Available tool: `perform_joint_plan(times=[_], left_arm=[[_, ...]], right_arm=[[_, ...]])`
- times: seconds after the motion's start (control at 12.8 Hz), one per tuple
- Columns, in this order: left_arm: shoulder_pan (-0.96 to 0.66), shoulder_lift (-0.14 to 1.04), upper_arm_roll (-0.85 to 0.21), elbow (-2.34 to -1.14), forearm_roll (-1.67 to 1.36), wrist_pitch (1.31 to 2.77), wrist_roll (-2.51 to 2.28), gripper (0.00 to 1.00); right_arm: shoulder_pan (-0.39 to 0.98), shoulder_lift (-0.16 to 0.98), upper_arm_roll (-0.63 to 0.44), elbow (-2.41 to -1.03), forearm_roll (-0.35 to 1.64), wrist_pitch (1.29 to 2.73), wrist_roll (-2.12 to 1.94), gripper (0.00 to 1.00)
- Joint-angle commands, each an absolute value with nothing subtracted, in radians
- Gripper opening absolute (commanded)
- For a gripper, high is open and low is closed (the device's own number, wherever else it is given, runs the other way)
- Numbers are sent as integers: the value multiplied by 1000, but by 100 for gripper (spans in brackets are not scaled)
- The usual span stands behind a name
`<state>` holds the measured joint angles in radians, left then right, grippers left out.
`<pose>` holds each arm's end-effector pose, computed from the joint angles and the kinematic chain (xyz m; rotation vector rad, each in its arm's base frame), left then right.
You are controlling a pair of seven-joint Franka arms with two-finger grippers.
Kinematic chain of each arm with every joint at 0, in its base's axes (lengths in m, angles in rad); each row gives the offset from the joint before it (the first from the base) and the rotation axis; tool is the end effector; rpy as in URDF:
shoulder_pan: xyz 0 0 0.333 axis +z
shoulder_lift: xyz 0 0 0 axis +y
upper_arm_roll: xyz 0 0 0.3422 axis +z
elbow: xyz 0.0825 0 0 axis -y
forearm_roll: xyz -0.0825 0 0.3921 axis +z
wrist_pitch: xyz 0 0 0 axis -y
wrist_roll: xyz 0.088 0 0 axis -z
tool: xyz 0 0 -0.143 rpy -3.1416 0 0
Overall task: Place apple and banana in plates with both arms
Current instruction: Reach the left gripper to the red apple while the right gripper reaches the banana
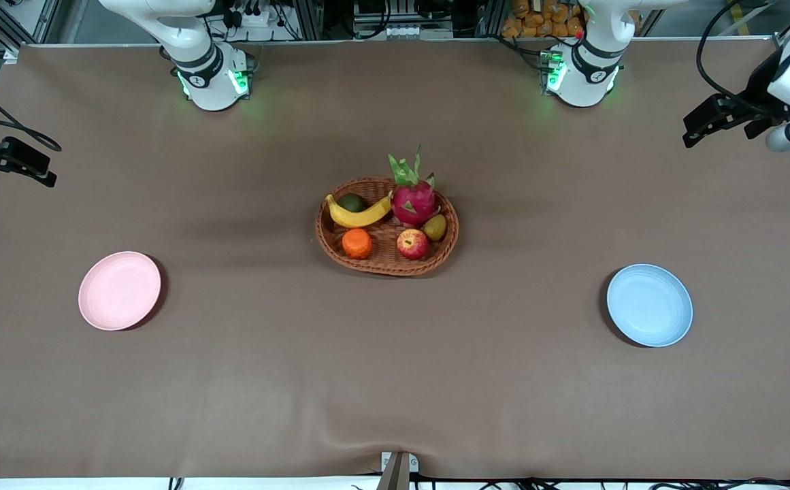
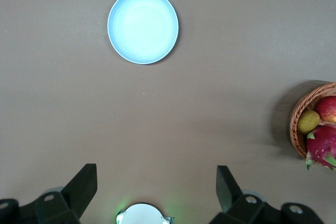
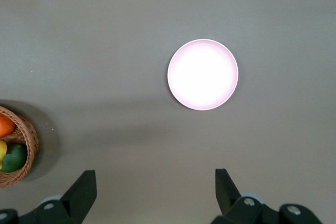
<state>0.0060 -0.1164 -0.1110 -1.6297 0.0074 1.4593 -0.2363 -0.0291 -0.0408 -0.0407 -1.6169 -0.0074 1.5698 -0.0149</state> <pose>0.5062 -0.0558 0.6395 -3.1045 -0.2068 0.0786 0.5467 -0.0397 0.6151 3.1349 -0.0860 -0.0103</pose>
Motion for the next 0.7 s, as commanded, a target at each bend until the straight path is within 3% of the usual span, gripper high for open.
perform_joint_plan(times=[0.0,0.31,0.62], left_arm=[[21,-89,-123,-1585,-5,1425,-216,100],[-12,-45,-124,-1557,-2,1436,-235,100],[-159,89,-172,-1557,-6,1577,-296,100]], right_arm=[[-25,-17,-38,-1577,-6,1540,8,100],[-8,4,-37,-1586,0,1540,3,100],[6,78,-35,-1600,34,1459,6,100]])
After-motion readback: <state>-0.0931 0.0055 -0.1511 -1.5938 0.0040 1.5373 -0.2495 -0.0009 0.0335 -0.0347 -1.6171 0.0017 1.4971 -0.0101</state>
